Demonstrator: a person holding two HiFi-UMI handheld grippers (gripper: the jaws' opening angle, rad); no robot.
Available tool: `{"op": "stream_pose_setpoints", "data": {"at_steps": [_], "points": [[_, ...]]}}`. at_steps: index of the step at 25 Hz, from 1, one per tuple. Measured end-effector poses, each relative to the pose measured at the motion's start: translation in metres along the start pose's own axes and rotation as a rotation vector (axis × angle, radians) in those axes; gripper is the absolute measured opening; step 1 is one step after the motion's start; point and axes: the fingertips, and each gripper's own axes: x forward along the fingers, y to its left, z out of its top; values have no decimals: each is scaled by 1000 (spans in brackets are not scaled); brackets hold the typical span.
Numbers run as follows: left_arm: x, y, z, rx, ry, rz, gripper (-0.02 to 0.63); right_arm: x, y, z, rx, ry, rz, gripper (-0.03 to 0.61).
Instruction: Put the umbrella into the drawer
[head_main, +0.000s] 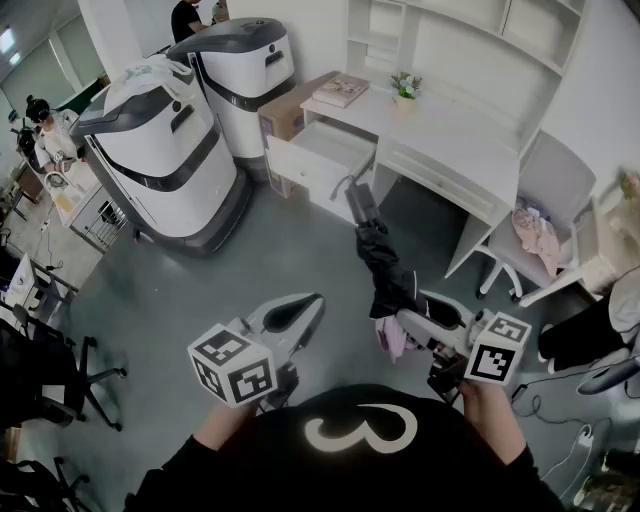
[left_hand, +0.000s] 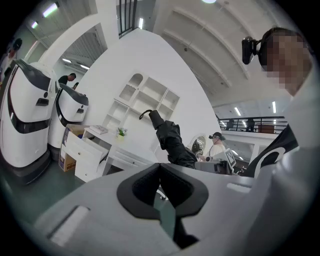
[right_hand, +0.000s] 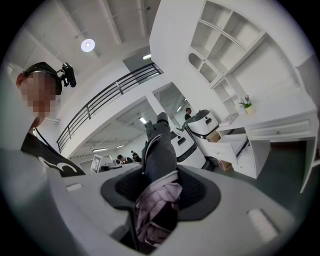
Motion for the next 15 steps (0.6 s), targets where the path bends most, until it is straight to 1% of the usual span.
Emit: {"op": "stream_pose_setpoints", "data": {"at_steps": [3,8,15], "points": [[-2,0,-4,4,5,-8,8,1,1,-2,-3,-8,-8,195],[-2,13,-5,4,21,-23,8,16,-4,-3,12,-25,-29,198],[7,16,6,41,7,-29,8,16,-15,6,50,-65,-7,198]]}}
